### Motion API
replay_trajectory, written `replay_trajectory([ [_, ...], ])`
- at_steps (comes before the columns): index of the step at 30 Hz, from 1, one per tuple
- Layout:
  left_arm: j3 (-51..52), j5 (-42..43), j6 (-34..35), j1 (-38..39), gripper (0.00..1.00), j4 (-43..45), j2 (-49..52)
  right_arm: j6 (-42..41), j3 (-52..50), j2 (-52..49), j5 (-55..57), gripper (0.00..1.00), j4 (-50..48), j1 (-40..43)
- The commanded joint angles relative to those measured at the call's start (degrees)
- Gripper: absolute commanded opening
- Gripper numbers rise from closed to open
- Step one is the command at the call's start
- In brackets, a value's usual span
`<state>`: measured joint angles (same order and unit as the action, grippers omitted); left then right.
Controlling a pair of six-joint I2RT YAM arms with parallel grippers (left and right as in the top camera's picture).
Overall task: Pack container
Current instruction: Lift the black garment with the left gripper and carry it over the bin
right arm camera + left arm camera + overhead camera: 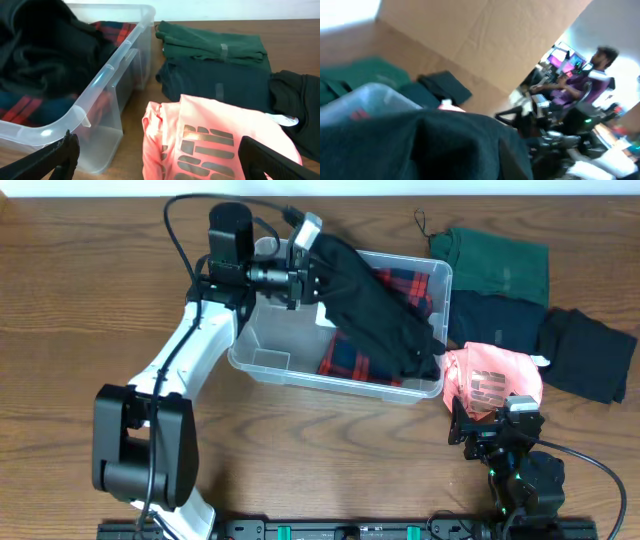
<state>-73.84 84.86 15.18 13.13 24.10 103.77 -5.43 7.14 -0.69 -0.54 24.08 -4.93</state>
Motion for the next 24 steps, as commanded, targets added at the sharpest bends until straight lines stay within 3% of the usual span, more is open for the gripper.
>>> replay_trajectory([
  [1, -1.46, -2.01, 5.14, 1.92, 0.06, 9.31, -0.74, -0.28, -0.15, 0.33, -0.35, 0.99, -0.07, 0.37],
  [10, -5.79, -11.15, 19.87, 3.61, 0.06, 30.29, -0.74, -0.28, -0.15, 0.33, -0.35, 0.99, -0.07, 0.37],
  [17, -9.33, -12.61, 15.96, 3.74, 0.06, 29.03, -0.50, -0.28, -0.15, 0.33, -0.35, 0.99, -0.07, 0.37],
  [24, -9.27, -9.18, 5.73, 3.69, 0.06, 13.57, 2.71, -0.31, -0.15, 0.33, -0.35, 0.99, -0.07, 0.37],
])
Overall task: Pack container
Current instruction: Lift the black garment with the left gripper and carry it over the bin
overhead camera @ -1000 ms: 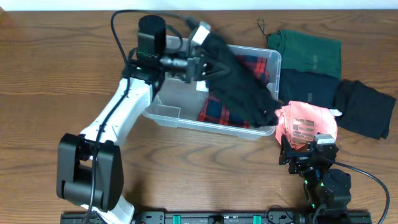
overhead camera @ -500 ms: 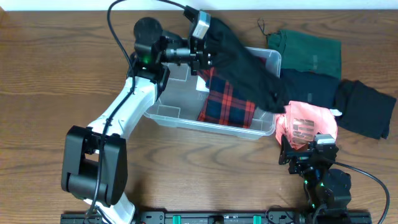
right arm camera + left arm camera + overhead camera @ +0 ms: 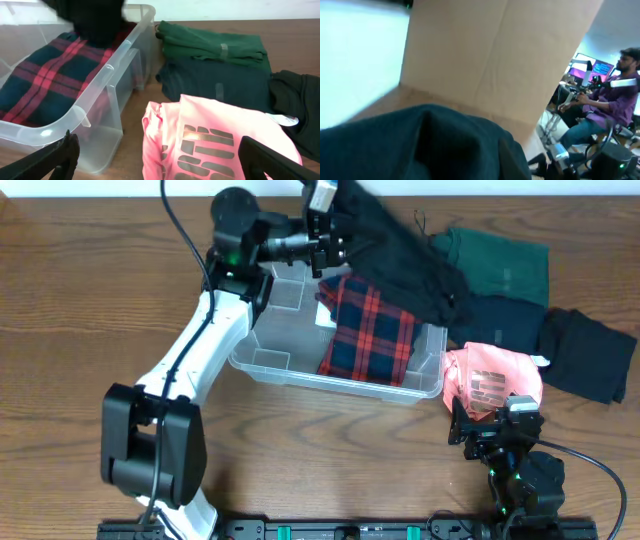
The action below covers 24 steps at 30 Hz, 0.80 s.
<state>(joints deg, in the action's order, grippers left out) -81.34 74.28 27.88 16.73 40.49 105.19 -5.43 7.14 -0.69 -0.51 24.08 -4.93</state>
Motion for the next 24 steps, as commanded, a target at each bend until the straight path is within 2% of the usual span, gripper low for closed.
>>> replay_trajectory([
  [1, -1.77, 3.06, -8.63, 0.07, 0.06, -5.92, 2.03, -0.31, -0.15, 0.33, -0.37, 0.99, -0.07, 0.37],
  [3, -1.64, 6.82, -11.52, 0.07, 0.06, -12.55, 3.85, -0.28, -0.15, 0.33, -0.37, 0.99, -0.07, 0.37],
  [6, -1.60, 14.23, -11.69, -0.04, 0.06, -18.08, 6.67, -0.28, -0.15, 0.33, -0.37, 0.99, -0.07, 0.37],
  [10, -1.36, 15.85, -6.82, -0.68, 0.06, -23.08, 7.56, -0.28, -0.15, 0.33, -0.37, 0.99, -0.07, 0.37],
  [14, -1.36, 15.85, 0.35, -2.08, 0.06, -23.30, 7.43, -0.28, -0.15, 0.33, -0.37, 0.99, -0.07, 0.37],
  [24, -1.36, 15.65, 12.70, -7.58, 0.06, -23.32, 7.43, -0.31, -0.15, 0.33, -0.37, 0.99, -0.07, 0.37],
])
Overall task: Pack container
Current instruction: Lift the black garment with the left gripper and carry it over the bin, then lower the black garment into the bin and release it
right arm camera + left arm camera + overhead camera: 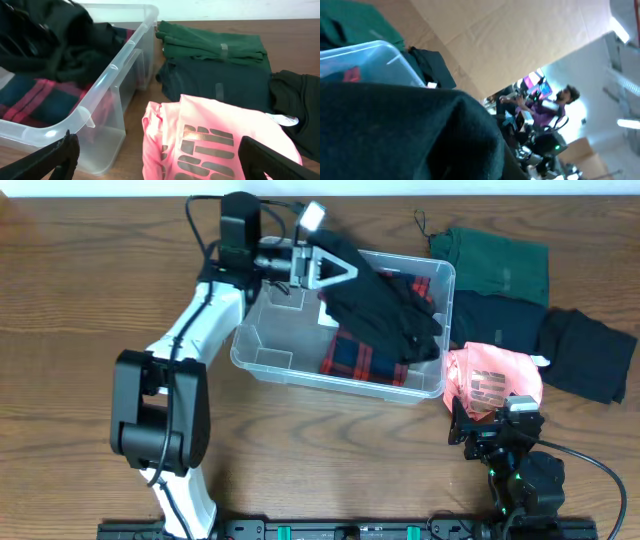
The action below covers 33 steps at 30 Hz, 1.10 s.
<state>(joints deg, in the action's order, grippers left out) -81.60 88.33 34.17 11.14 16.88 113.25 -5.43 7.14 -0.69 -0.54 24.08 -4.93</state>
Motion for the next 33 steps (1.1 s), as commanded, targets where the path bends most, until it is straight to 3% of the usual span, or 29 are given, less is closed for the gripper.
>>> replay_trajectory([
  [1, -1.09, 1.55, 7.72, -2.69, 0.06, 0.28, -0.63, -0.31, -0.15, 0.33, -0.35, 0.99, -0.07, 0.37],
  [10, -1.09, -11.10, 18.53, -8.96, 0.06, -1.25, -0.63, -0.31, -0.15, 0.33, -0.35, 0.99, -0.07, 0.37],
  [13, -1.09, -17.53, 17.81, -9.25, 0.06, -4.81, -0.63, -0.31, -0.15, 0.33, -0.35, 0.99, -0.07, 0.37],
  [16, -1.09, -23.76, 11.56, -9.25, 0.06, -14.12, -0.66, -0.28, -0.15, 0.33, -0.35, 0.99, -0.07, 0.37],
  [23, -1.09, -40.76, -12.59, -8.44, 0.05, -50.58, -2.19, -0.28, -0.15, 0.33, -0.35, 0.99, -0.07, 0.37],
  [29, -1.11, -44.65, -20.50, -6.88, 0.06, -60.17, -7.96, -0.31, -0.15, 0.33, -0.35, 0.99, -0.07, 0.37],
  [33, -1.11, -54.80, -24.85, -6.01, 0.06, -68.63, -13.90, -0.28, -0.15, 0.33, -0.35, 0.99, -0.07, 0.37],
])
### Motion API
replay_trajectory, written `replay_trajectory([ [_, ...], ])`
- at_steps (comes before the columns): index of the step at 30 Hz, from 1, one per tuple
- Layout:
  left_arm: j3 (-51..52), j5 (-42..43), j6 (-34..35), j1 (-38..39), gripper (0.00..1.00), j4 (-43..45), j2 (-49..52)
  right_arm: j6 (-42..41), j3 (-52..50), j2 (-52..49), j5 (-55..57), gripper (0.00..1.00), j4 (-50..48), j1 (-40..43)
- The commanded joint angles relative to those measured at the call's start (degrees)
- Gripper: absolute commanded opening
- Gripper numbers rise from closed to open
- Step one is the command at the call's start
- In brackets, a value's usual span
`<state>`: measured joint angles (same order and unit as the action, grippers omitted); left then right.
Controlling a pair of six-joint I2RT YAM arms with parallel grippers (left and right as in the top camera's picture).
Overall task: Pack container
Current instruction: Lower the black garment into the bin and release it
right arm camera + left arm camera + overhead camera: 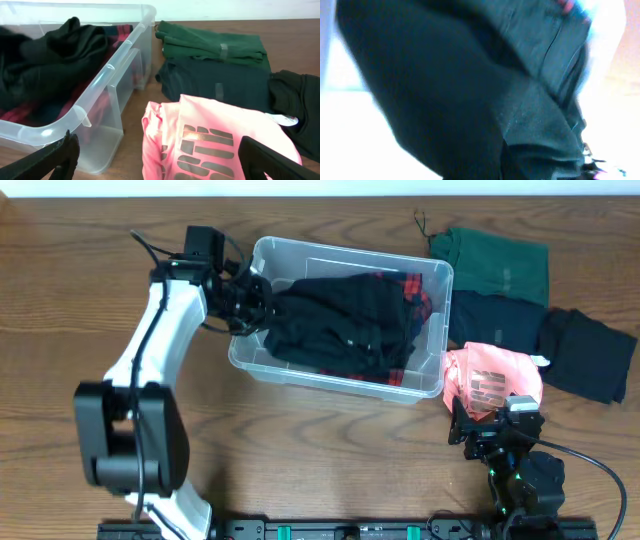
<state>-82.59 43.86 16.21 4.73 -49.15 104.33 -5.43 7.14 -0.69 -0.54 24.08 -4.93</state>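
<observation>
The clear plastic container (340, 385) stands at mid-table. A black garment (340, 320) lies spread inside it over a red plaid cloth (418, 290). My left gripper (252, 302) is down in the container's left end, shut on the garment's bunched edge. Dark cloth (470, 90) fills the left wrist view and hides the fingers. My right gripper (497, 420) rests open near the front edge, just behind a pink shirt (215, 135) with nothing between its fingers (270, 160).
Right of the container lie a folded green garment (500, 260), a dark navy one (495, 318) and a black one (588, 355) at the far right. The pink shirt (492, 380) touches the container's right front corner.
My left gripper has gone from above the container's back rim down into its left end. The black garment, which hung from it, now lies spread inside over the plaid.
The left gripper first held the black garment draped across the container. Then it held it high behind the back rim, baring the plaid cloth. Then the garment hung back over the bin, and now it lies inside. The right arm stayed put.
</observation>
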Motion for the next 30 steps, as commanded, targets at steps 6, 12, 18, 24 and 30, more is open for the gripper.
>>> replay_trajectory([
  [6, -0.13, -34.86, -9.14, 1.62, 0.25, -14.80, -10.60, -0.28, -0.15, 0.33, -0.35, 0.99, -0.07, 0.37],
  [12, -0.15, -38.80, -10.67, 1.90, 0.98, -14.84, -11.02, -0.31, -0.15, 0.33, -0.35, 0.99, -0.07, 0.37],
  [18, -1.29, -37.75, -10.60, 1.97, 0.98, -13.73, -11.93, -0.28, -0.15, 0.33, -0.35, 0.99, -0.07, 0.37],
  [24, -3.04, -30.99, -10.64, 5.18, 0.99, -10.47, -15.08, -0.31, -0.15, 0.33, -0.35, 0.99, -0.07, 0.37],
  [30, -2.86, -39.12, -11.72, 12.24, 0.76, -9.90, -13.70, -0.28, -0.15, 0.33, -0.35, 0.99, -0.07, 0.37],
])
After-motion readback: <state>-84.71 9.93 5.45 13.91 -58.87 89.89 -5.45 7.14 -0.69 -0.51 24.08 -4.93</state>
